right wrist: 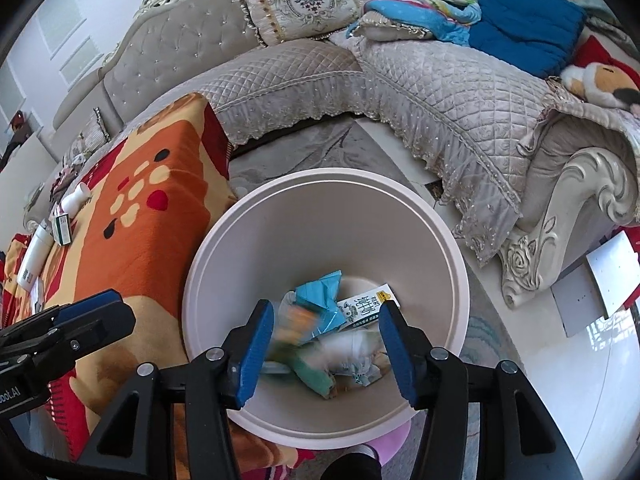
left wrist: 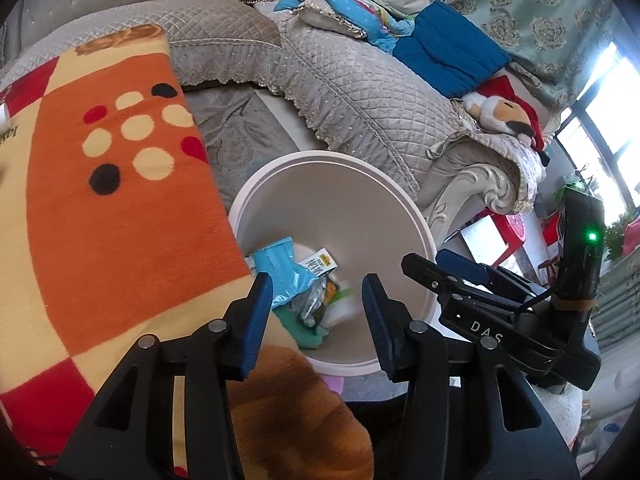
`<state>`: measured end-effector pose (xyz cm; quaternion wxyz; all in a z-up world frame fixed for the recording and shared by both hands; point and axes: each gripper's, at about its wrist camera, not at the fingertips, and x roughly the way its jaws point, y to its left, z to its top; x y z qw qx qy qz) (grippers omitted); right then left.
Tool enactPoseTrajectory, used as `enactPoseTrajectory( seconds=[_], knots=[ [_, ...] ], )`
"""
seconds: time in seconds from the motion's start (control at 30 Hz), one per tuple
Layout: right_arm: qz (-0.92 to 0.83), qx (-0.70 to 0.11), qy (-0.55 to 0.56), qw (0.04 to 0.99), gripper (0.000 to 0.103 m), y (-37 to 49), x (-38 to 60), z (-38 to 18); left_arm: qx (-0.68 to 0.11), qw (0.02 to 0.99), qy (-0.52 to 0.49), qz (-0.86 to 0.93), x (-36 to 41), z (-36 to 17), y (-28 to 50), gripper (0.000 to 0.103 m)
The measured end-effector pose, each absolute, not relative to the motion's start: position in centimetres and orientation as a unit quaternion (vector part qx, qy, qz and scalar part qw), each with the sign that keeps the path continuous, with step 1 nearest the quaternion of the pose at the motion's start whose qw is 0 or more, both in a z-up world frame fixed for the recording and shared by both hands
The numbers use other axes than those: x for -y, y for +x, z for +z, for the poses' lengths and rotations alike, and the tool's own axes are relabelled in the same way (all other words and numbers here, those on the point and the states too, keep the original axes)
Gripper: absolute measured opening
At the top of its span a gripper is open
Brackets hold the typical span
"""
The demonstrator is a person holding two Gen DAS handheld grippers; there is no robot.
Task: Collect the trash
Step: 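Move both open grippers from the bin back over the blanket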
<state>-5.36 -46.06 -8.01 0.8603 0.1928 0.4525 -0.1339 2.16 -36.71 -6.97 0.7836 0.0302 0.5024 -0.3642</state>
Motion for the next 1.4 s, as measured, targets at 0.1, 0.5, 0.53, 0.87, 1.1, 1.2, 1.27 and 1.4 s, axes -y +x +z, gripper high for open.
enactPoseTrajectory(
  seconds=[0.1,0.5,0.53,0.87,1.1,1.2,1.27,1.4],
  knots=[
    [-0.132,-0.454,0.191,0.86,0.053,-5.3,45.9,-8.0,-0.501,0.787,0.032,-0.36,36.4,-6.8,2.0,0.045],
    [-0.11,-0.45,0.176,0.869,0.054,-4.3,42.9,-6.7,-0.498,0.801,0.026,-0.332,33.5,-6.7,2.4,0.045],
    [-0.106,-0.449,0.173,0.87,0.054,-4.1,42.4,-6.5,-0.498,0.802,0.024,-0.33,33.2,-6.7,2.5,0.045],
    [-0.073,-0.449,0.151,0.878,0.057,-2.1,38.1,-5.6,-0.493,0.818,0.006,-0.298,28.9,-6.2,3.7,0.045],
    [-0.05,-0.453,0.137,0.88,0.058,-0.3,35.2,-5.4,-0.493,0.828,-0.012,-0.268,25.1,-6.3,4.7,0.045],
    [-0.034,-0.455,0.129,0.881,0.058,0.7,33.4,-5.3,-0.492,0.833,-0.021,-0.252,23.2,-6.3,5.2,0.045],
    [-0.026,-0.456,0.125,0.881,0.058,1.1,32.4,-5.3,-0.492,0.836,-0.025,-0.243,22.2,-6.2,5.4,0.045],
    [-0.006,-0.46,0.119,0.88,0.059,2.3,30.3,-5.5,-0.493,0.842,-0.039,-0.216,19.0,-6.3,6.2,0.045]
  ],
)
